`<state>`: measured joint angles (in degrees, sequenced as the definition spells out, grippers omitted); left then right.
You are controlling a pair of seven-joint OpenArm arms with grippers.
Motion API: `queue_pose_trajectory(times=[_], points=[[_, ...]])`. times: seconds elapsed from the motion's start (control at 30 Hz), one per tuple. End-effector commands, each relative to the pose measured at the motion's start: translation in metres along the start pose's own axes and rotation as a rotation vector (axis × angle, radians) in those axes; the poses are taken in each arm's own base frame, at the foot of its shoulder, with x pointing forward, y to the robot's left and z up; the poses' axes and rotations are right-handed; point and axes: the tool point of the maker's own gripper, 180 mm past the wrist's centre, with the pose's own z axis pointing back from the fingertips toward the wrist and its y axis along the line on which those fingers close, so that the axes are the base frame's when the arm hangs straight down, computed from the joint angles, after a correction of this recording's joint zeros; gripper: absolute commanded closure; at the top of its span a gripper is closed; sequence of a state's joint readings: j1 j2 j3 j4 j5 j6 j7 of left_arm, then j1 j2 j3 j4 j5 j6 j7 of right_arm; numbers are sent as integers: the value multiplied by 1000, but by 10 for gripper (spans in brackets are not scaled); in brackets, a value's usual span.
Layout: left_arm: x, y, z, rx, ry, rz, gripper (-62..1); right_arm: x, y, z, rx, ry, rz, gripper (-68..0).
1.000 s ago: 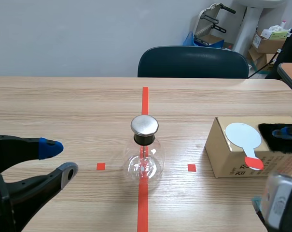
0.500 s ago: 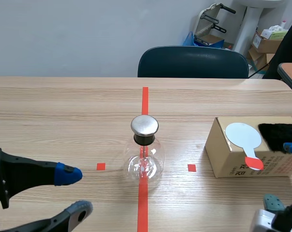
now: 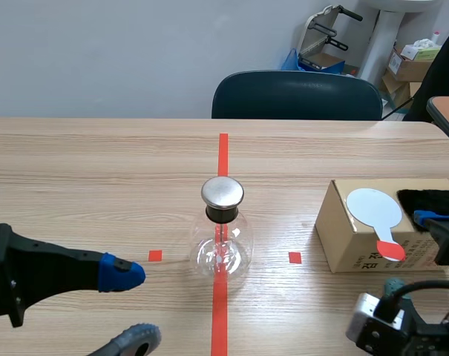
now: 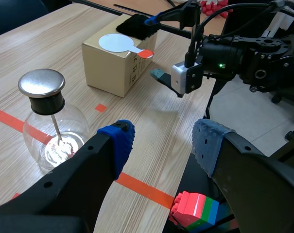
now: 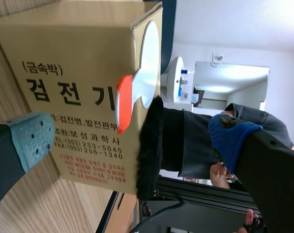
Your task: Do the electroscope experiment
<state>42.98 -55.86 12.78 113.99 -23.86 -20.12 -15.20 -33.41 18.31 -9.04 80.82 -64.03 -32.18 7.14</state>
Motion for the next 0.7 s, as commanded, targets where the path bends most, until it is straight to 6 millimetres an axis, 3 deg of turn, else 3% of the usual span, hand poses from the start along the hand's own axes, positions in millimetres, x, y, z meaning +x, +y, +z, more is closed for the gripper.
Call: queue_pose_trajectory(times=[0.0,0.23,0.67], points=[[11,-3,-2,-7,-42,3,-302,-2,-9,-5,-31,0,9,-679],[11,-3,-3,-4,-45,6,-302,5,-12,-17,-52,9,-10,-679],[10,-3,-3,-3,-38,7,-302,15,-12,-23,-52,-4,-31,-679]])
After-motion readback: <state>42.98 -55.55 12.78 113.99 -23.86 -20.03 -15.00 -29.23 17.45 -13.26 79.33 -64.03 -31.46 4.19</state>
